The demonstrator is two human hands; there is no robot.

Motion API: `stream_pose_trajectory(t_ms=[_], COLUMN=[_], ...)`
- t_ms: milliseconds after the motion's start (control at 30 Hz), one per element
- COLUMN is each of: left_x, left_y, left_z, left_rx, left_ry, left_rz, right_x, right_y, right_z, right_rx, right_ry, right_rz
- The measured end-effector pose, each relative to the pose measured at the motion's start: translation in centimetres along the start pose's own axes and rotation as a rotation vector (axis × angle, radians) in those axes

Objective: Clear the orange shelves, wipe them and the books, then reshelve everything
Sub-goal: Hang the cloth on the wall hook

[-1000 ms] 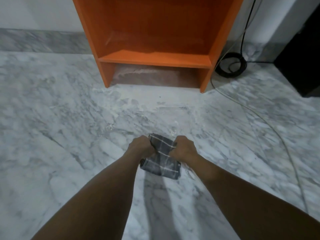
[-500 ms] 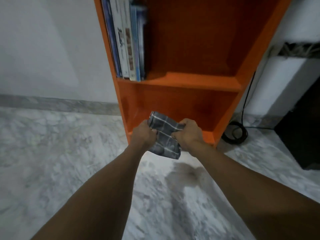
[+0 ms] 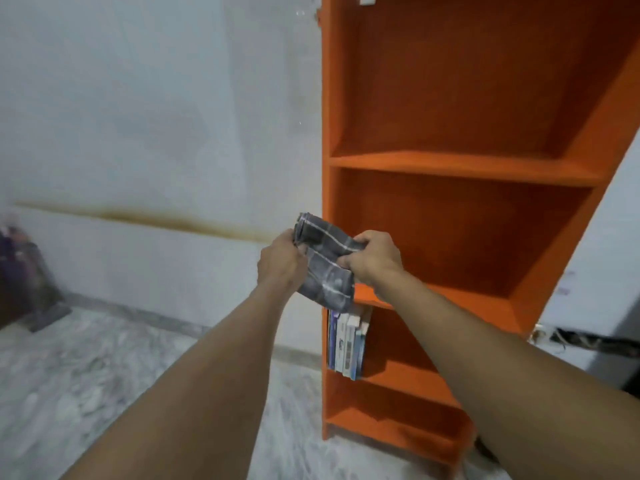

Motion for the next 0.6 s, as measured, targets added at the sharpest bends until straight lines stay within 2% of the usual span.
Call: stream_pose_trajectory(t_ms=[167,300,433,600], left_x=[-11.4,-17.5,-20.5,-20.9], left_y=[3.5,5.1,6.4,10.0], left_z=[6.6,8.5,9.4,9.4], left_rx=[0.017,0.043,0.005,-0.053], left_ry=[-0.034,-0.185,-0.391,-0.51], left_rz=[0.075,0.027,-0.059,-0.075], right_x=[-3.1,-4.7,-4.1,-2.0], right_y=[-1.5,-3.6,-3.7,-0.8], right_z=[-13.4,-20.6,-24.8,-27.3], right_rx=[-0.117,-0.278,-0.387,-0.361], right_ry=[0.222,0.304,0.312,0.285], right_rz=[-0.118,-0.147,-0.171,-0.252])
Point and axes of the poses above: each hand's wrist, its own y-axis towards the middle knuckle, its own x-axis out of the palm, z = x × y, the point moved 1 cm from there along y, towards the middle knuckle, and after that the axes turned 4 degrees about -y, right-handed, at the moved point
